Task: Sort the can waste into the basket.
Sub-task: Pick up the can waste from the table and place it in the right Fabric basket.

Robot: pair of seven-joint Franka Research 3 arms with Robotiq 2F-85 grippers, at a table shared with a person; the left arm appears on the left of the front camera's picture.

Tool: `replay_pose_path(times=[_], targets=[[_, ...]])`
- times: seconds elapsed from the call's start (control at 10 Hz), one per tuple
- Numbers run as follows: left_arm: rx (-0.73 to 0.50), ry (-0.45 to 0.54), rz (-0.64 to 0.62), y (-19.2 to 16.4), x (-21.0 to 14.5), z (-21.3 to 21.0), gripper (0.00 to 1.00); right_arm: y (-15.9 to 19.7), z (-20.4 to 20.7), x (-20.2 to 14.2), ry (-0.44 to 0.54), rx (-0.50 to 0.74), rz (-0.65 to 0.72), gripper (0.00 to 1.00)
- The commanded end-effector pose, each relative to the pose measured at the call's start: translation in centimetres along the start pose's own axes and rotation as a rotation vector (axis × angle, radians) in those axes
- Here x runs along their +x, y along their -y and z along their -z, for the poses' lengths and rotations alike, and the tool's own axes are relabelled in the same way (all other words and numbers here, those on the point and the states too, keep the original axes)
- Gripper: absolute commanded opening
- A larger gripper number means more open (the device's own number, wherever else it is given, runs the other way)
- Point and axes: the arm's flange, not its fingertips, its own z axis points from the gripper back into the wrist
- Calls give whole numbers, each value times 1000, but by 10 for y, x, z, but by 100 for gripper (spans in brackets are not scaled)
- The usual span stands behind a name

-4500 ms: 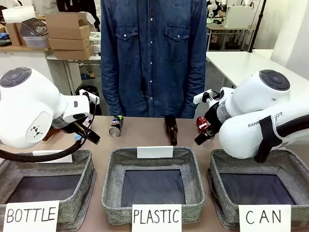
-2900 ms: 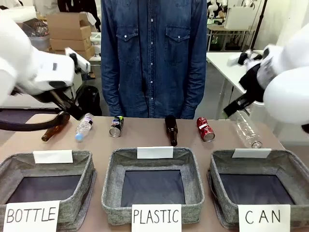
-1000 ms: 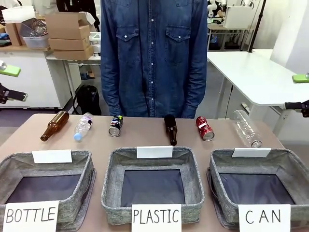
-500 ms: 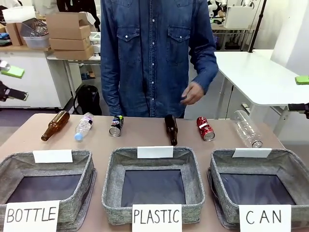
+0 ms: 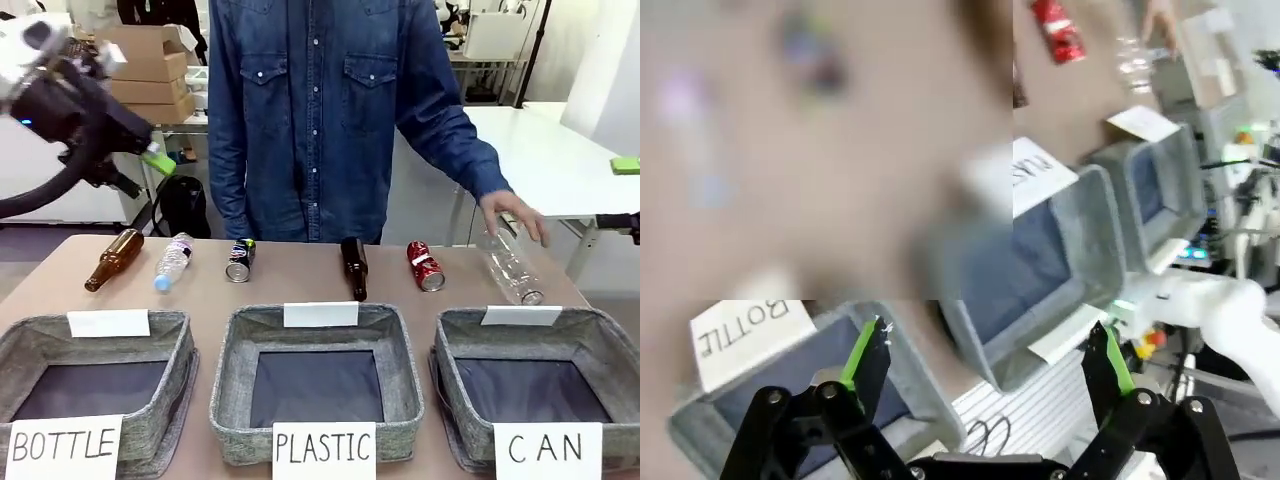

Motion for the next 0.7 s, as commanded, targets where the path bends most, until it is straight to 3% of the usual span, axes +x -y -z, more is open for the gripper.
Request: replay_pose_path(times=[0.0,0.2,0.3,0.5,0.6], targets=[[41,-105,-58,-13,36,12,100,-1,1,5,12,25,-29,100],[116,-76,-104,-30,71,65,100,-1,1,5,12,25,-29,100],[63,-87,-46,-20,37,37,100,-1,1,5,12,25,-29,100],[63,-87,-46,-20,37,37,100,-1,1,5,12,25,-29,100],[77,-97,-65,-30,56,58,100,-1,1,5,12,25,-29,100]])
